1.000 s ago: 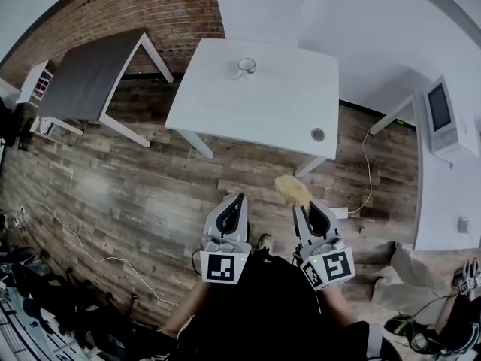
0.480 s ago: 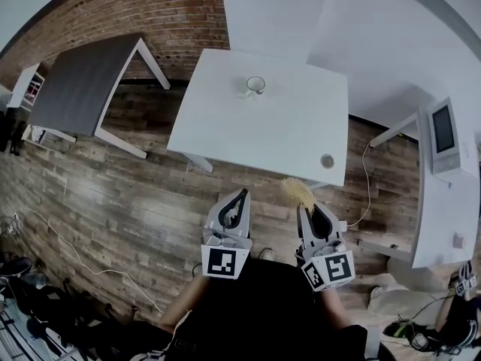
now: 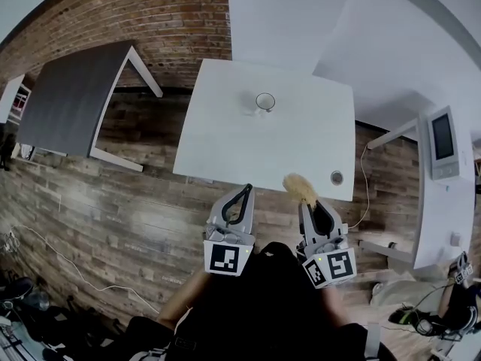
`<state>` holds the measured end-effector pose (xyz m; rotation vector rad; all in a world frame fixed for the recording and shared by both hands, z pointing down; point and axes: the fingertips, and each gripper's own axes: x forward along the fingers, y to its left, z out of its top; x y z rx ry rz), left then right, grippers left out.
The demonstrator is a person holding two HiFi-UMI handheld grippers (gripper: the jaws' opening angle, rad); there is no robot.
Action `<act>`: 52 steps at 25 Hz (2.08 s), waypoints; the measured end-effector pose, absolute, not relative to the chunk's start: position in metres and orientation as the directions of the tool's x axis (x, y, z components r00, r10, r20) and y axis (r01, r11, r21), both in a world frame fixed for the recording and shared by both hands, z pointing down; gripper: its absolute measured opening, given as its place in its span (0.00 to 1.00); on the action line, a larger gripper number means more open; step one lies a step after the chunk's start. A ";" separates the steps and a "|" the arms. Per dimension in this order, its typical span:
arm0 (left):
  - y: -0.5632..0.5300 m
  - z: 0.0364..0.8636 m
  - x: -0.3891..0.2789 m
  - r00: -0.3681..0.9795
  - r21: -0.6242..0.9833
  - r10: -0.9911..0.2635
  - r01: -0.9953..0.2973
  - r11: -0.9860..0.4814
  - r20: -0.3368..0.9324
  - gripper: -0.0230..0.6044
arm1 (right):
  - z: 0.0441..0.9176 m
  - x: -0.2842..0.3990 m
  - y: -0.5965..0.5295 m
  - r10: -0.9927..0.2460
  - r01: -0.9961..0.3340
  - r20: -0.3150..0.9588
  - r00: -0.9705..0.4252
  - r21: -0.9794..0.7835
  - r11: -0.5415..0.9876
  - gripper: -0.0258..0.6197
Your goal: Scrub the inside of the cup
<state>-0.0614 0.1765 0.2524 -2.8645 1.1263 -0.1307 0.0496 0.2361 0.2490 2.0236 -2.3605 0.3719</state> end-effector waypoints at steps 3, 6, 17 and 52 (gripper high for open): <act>0.158 0.254 -0.064 0.737 -0.078 -0.673 -0.668 -0.740 0.063 0.04 | 0.246 0.046 0.217 -0.974 -0.979 0.165 -0.153 -0.162 0.126 0.13; 0.147 0.257 -0.064 0.743 -0.061 -0.665 -0.662 -0.747 0.075 0.04 | 0.246 0.047 0.202 -0.974 -0.981 0.173 -0.146 -0.153 0.120 0.13; 0.100 0.271 -0.039 0.745 -0.051 -0.661 -0.660 -0.750 0.086 0.04 | 0.260 0.075 0.147 -0.966 -0.977 0.193 -0.171 -0.161 0.141 0.13; -0.061 0.470 0.048 0.687 -0.039 -0.555 -0.611 -0.790 0.470 0.20 | 0.348 0.141 -0.020 -0.866 -0.933 0.354 -0.352 -0.203 0.297 0.13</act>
